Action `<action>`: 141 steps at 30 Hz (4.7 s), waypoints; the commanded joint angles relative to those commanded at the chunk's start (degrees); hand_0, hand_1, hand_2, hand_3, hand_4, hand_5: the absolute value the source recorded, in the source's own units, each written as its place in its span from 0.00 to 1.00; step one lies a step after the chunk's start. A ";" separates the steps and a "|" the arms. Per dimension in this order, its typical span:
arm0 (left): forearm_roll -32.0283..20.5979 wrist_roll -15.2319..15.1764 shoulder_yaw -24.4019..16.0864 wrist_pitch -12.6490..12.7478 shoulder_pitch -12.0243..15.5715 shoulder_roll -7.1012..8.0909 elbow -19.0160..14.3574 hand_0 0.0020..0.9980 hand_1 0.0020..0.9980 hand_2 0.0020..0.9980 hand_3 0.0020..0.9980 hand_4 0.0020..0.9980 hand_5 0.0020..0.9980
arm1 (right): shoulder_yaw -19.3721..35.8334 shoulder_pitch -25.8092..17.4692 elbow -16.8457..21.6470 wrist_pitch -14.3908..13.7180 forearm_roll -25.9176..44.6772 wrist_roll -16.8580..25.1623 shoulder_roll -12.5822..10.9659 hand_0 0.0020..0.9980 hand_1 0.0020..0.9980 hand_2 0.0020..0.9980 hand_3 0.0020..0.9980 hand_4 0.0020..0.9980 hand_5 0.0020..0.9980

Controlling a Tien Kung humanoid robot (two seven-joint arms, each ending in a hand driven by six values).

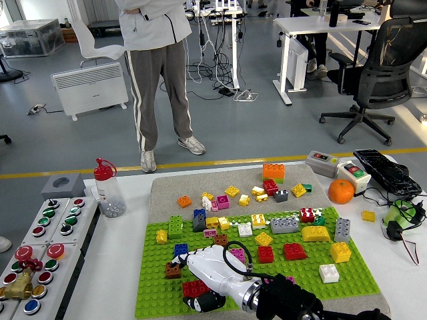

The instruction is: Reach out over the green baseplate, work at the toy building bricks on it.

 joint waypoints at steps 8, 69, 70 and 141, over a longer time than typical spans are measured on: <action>-0.55 -0.11 0.41 -0.02 0.04 0.07 0.00 0.67 0.61 0.56 0.44 0.24 1.00 | -0.83 0.14 -1.52 0.29 -0.11 -0.32 0.39 0.50 0.62 0.65 0.75 0.75 0.18; -1.17 -0.22 0.56 0.13 -0.25 -0.04 0.00 0.66 0.61 0.55 0.44 0.24 1.00 | -2.11 0.41 -7.07 1.30 -2.40 -0.53 1.39 0.44 0.55 0.58 0.65 0.65 0.23; -1.16 -0.22 0.57 0.13 -0.24 -0.04 0.00 0.66 0.61 0.55 0.44 0.24 1.00 | -2.13 0.40 -7.10 1.33 -2.41 -0.55 1.40 0.43 0.54 0.56 0.62 0.64 0.23; -2.16 -0.63 0.13 0.06 -0.13 -0.07 0.00 0.67 0.61 0.56 0.44 0.24 1.00 | 4.28 -5.91 11.30 0.80 0.22 1.52 -27.12 0.41 0.46 0.51 0.54 0.51 0.13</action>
